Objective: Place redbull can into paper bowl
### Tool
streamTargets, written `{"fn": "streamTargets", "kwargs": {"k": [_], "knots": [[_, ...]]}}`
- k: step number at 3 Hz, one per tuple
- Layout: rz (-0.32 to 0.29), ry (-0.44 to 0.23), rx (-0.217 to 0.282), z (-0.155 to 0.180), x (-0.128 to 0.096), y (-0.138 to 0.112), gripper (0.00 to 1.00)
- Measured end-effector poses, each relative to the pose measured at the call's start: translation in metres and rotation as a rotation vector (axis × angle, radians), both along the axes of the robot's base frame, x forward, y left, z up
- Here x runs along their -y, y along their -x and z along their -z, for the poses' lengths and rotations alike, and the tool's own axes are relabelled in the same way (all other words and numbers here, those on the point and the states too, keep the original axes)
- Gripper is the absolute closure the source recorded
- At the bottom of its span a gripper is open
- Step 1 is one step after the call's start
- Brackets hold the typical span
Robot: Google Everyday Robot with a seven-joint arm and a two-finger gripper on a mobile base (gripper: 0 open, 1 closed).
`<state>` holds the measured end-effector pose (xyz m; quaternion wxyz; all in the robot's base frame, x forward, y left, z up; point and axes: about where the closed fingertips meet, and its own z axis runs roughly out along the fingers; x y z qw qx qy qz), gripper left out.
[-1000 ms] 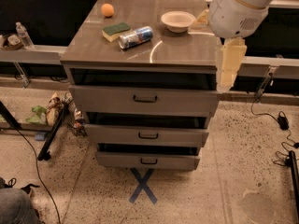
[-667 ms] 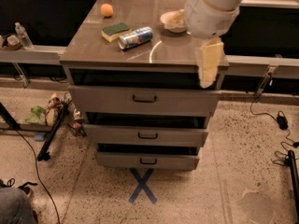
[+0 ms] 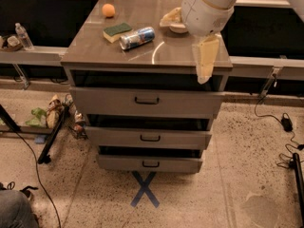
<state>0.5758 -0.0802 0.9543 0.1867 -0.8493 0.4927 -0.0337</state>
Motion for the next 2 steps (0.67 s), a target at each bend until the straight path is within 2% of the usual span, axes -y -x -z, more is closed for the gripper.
{"fn": "streamTargets", "kwargs": {"k": [1,2], "knots": [[-0.042,0.019,0.034,0.008,-0.003,-0.044,0.00],[-0.032,0.052,0.063,0.012,-0.002,-0.088,0.00]]}}
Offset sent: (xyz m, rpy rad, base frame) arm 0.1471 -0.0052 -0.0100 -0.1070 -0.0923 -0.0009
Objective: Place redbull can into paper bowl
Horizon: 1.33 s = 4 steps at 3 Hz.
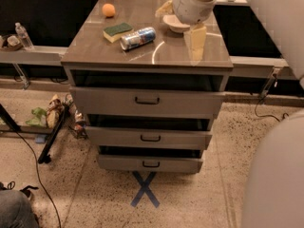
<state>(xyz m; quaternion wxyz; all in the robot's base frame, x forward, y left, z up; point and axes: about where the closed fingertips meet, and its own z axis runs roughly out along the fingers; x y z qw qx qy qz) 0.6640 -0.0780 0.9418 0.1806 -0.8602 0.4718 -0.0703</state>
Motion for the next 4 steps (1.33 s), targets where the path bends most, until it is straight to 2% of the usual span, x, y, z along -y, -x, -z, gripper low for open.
{"fn": "streamTargets", "kwargs": {"k": [1,2,3,4], "knots": [[0.049,0.062,0.027,0.005,-0.003,-0.052,0.00],[0.083,0.110,0.060,0.008,-0.022,-0.096,0.00],[0.101,0.102,0.094,0.007,-0.042,-0.118,0.00],[0.067,0.087,0.094,0.016,-0.065,-0.130,0.00]]}}
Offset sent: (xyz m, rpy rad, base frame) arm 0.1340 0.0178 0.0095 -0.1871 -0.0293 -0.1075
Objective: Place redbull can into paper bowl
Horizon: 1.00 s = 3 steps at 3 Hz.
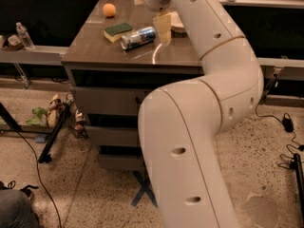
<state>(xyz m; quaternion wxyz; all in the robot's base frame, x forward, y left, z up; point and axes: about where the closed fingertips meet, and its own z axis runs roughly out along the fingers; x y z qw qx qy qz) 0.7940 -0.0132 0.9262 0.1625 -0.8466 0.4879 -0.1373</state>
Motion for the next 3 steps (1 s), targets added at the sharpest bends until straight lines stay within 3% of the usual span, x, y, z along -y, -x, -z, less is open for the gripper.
{"fn": "streamTargets", "kwargs": {"k": [2,3], "knots": [[-0.120,-0.017,-0.030,0.036,-0.045,-0.014,0.00],[-0.151,0.010,-0.012,0.043,-0.054,-0.021,0.18]]}}
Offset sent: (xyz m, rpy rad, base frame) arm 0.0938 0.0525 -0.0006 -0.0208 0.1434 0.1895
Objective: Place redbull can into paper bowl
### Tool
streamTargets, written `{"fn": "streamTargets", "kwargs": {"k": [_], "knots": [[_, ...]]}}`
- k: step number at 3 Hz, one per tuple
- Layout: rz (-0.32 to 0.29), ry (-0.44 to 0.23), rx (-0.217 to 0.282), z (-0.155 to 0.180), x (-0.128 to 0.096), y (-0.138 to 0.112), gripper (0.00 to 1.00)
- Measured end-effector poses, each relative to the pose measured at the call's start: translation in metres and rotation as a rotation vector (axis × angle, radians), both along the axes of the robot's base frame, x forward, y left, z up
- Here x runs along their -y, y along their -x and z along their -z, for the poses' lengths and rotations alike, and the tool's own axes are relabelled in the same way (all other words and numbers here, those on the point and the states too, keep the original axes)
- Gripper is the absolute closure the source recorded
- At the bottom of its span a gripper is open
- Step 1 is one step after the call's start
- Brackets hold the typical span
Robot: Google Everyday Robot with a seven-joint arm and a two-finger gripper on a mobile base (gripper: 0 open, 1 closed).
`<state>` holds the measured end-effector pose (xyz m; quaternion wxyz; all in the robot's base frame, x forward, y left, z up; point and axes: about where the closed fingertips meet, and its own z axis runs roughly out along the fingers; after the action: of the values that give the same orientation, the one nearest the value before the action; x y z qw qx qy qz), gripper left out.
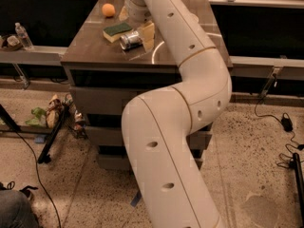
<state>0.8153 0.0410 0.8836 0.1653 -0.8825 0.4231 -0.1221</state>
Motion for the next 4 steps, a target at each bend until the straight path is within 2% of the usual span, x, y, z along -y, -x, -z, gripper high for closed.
{"fn": "streamTargets", "kwargs": {"k": [1,2,3,4], "knots": [[-0.002,0.014,0.039,-0.004,0.001,-0.009,0.41],[0.009,-0.004,0.075,-0.012,0.002,-0.015,0.40],[0.020,-0.020,0.093,-0.015,-0.002,-0.021,0.17],[0.044,-0.034,0.113,-0.015,-0.003,-0.027,0.00]]}}
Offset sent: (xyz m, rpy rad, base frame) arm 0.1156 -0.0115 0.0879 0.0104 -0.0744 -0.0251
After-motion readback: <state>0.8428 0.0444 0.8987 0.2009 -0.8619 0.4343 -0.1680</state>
